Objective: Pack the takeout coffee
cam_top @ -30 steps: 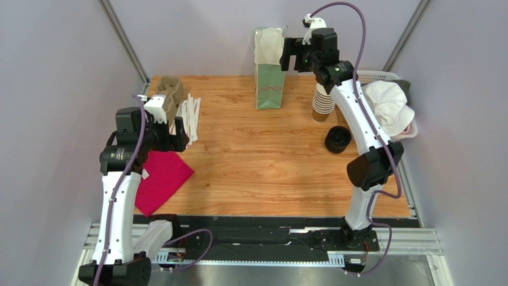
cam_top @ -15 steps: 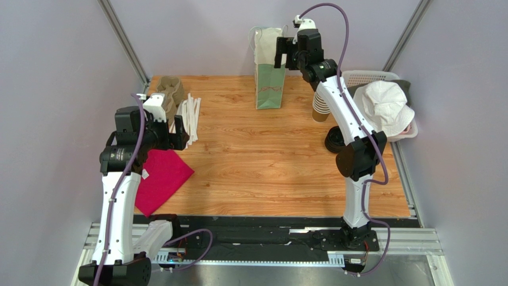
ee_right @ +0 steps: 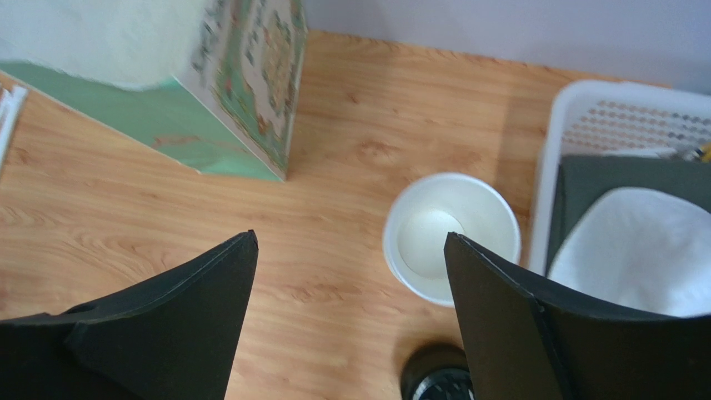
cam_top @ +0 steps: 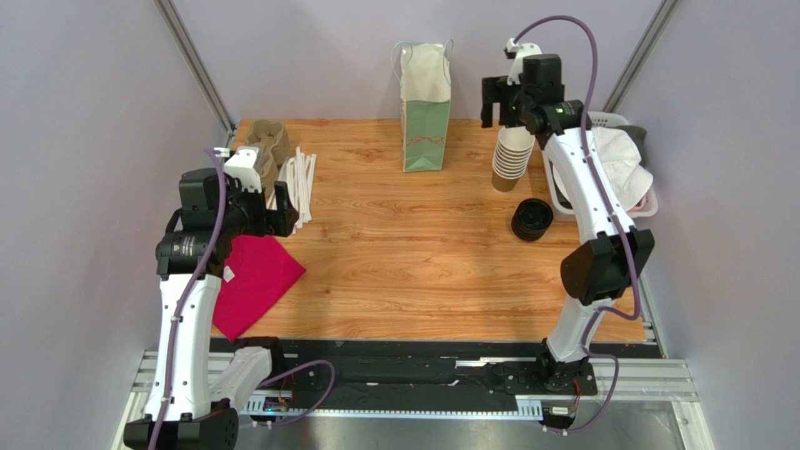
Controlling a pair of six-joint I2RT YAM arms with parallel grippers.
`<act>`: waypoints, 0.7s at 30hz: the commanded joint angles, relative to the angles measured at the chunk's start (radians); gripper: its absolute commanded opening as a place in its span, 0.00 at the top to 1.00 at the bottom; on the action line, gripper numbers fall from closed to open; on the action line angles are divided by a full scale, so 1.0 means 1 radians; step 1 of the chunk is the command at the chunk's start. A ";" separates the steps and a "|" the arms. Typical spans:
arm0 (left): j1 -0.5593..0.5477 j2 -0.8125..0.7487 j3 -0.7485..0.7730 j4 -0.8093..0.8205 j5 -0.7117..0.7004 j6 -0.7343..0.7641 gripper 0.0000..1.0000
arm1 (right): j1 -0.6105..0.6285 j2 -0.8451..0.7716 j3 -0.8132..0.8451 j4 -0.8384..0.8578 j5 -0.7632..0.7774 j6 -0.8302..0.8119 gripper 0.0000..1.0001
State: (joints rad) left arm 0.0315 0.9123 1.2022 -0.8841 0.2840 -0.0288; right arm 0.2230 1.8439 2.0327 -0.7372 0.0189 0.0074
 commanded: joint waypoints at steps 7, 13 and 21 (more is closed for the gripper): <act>-0.001 -0.010 0.003 0.042 0.040 -0.011 0.01 | -0.037 -0.022 -0.022 -0.160 -0.134 -0.175 0.18; -0.001 -0.016 0.002 0.039 0.044 -0.002 0.01 | -0.040 0.063 0.026 -0.195 -0.105 -0.192 0.21; -0.001 -0.009 -0.003 0.040 0.047 0.001 0.01 | -0.042 0.103 0.043 -0.183 -0.073 -0.201 0.25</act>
State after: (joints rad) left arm 0.0315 0.9112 1.2022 -0.8776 0.3099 -0.0284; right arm 0.1818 1.9453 2.0151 -0.9405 -0.0795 -0.1677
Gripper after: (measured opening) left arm 0.992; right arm 0.753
